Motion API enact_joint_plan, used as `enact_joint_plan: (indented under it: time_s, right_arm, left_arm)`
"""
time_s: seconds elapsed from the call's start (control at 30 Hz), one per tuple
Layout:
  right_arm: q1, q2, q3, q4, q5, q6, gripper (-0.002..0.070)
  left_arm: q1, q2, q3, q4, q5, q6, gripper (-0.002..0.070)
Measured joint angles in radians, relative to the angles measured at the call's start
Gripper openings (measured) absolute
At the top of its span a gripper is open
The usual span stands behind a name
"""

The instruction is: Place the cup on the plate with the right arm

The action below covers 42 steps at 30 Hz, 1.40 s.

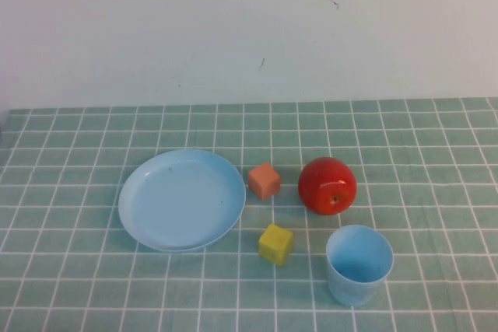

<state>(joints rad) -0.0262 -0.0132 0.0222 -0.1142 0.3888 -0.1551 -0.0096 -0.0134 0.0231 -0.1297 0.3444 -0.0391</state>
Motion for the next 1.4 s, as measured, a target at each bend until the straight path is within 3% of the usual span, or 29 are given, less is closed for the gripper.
enact_joint_plan:
  time_s: [1.4]
  right_arm:
    - [0.0, 0.0, 0.006, 0.0, -0.063, 0.001, -0.0002]
  left_arm:
    - [0.0, 0.0, 0.0, 0.0, 0.0, 0.002, -0.0003]
